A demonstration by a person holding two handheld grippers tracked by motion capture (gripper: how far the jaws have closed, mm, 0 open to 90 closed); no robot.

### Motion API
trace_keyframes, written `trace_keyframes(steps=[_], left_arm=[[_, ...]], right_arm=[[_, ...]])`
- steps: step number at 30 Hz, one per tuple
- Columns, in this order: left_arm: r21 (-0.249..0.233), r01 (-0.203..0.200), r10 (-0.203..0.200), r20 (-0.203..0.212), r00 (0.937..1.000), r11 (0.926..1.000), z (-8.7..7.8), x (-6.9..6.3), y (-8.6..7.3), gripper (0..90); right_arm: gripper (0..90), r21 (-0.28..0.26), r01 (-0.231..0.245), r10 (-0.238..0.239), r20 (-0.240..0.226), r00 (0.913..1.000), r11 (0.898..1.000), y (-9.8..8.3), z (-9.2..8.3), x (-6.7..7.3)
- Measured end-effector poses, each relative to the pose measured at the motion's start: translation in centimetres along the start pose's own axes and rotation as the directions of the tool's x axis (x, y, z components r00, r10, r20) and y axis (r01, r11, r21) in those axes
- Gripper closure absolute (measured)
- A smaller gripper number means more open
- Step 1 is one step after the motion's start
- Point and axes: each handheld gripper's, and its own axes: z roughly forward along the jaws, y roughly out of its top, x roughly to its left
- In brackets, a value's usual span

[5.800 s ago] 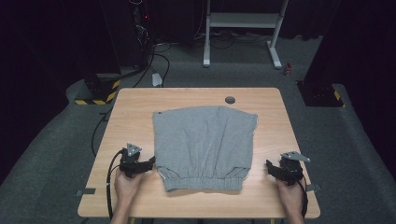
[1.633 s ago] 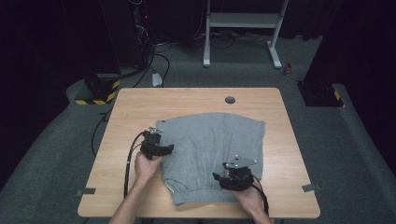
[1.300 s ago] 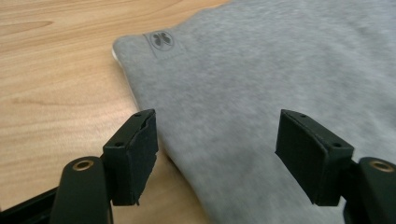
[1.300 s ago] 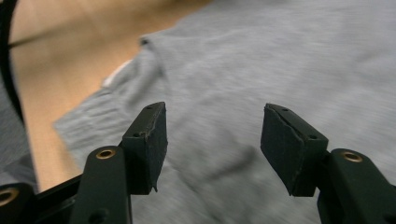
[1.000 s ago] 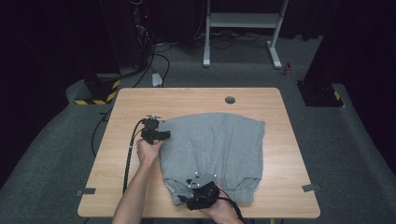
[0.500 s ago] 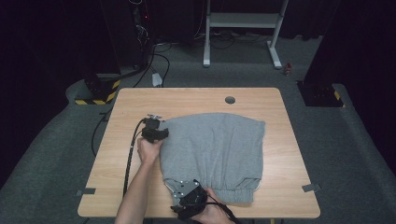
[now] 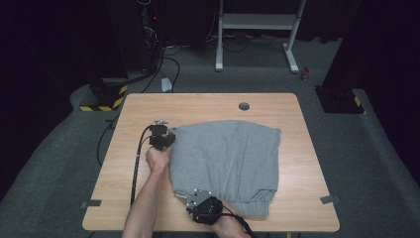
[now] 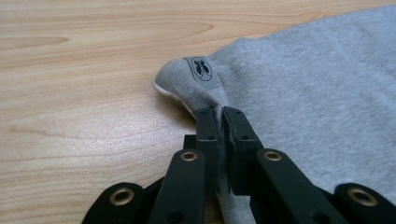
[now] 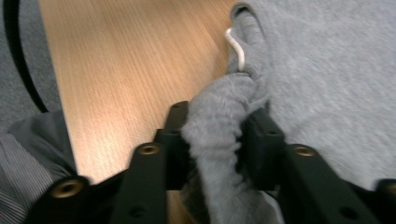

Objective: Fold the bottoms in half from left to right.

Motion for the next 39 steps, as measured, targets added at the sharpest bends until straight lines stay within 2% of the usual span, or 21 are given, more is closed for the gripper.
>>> trace_keyframes(steps=[2, 3, 4, 5, 8, 12, 13, 17, 22, 24, 29, 33, 37, 39], left_arm=[[0.003, -0.009, 0.009, 0.004, 0.9999, 1.0, -0.1, -0.1, 0.3, 85.9], [-0.007, -0.011, 0.011, 0.016, 0.9998, 0.9999, -0.3, -0.3, 0.6, 86.0], [-0.027, 0.004, -0.003, 0.037, 0.9993, 0.9996, -0.5, -0.4, 0.9, 86.1], [-0.024, 0.005, -0.003, 0.049, 0.9988, 0.9997, -0.7, -0.5, 1.4, 86.2], [-0.027, -0.02, 0.022, 0.068, 0.9975, 0.9994, -1.0, -1.1, 2.5, 86.4], [-0.054, -0.01, 0.016, 0.105, 0.9943, 0.9985, -1.6, -1.6, 3.9, 86.6], [-0.057, -0.024, 0.03, 0.101, 0.9944, 0.9981, -1.8, -1.7, 4.3, 86.6], [-0.077, -0.019, 0.027, 0.104, 0.9942, 0.9968, -2.7, -1.7, 5.5, 86.8], [-0.104, 0.027, -0.016, 0.103, 0.9945, 0.9942, -3.8, -0.7, 6.2, 86.9], [-0.104, 0.03, -0.02, 0.094, 0.9954, 0.9941, -4.1, -0.2, 6.2, 86.9], [-0.115, 0.032, -0.025, 0.066, 0.9975, 0.9928, -5.5, 1.3, 6.1, 87.0], [-0.136, 0.047, -0.041, 0.045, 0.9981, 0.9896, -7.1, 2.8, 6.1, 87.0], [-0.164, 0.056, -0.052, 0.029, 0.9982, 0.9849, -9.0, 3.9, 6.1, 87.1], [-0.174, 0.061, -0.057, 0.024, 0.9981, 0.9829, -9.7, 4.4, 6.1, 87.0]], right_arm=[[71.1, 0.004, 0.001, -0.001, 0.001, 1.0, 1.0, 0.0, -0.1, -0.1], [72.5, -0.008, 0.003, -0.003, 0.001, 1.0, 1.0, -0.1, -0.2, -0.1], [73.5, -0.005, 0.001, -0.001, 0.004, 1.0, 1.0, 0.0, -0.4, -0.1], [74.1, -0.017, 0.001, -0.001, 0.003, 1.0, 1.0, -0.1, -0.5, -0.2], [75.0, -0.029, -0.007, 0.007, 0.006, 1.0, 1.0, 0.0, -1.2, -0.3], [75.4, -0.05, -0.015, 0.016, 0.02, 0.9997, 0.999, 0.3, -2.4, -0.4], [75.4, -0.05, -0.015, 0.016, 0.02, 0.9997, 0.999, 0.3, -2.4, -0.4], [75.7, -0.061, -0.01, 0.011, 0.03, 0.9995, 0.998, 0.7, -3.1, -0.4], [76.1, -0.072, -0.023, 0.025, 0.019, 0.9995, 0.997, 1.0, -3.4, -0.6], [76.3, -0.076, -0.034, 0.035, 0.004, 0.9994, 0.997, 1.3, -3.4, -0.7], [76.7, -0.084, -0.021, 0.019, -0.016, 0.9997, 0.996, 2.3, -3.1, -0.5], [76.8, -0.1, -0.007, 0.004, -0.038, 0.9993, 0.995, 3.8, -2.9, 0.1], [76.8, -0.143, 0.003, -0.012, -0.062, 0.998, 0.99, 5.3, -2.9, 0.7], [76.8, -0.149, 0.005, -0.014, -0.061, 0.998, 0.989, 5.5, -2.9, 0.7]])
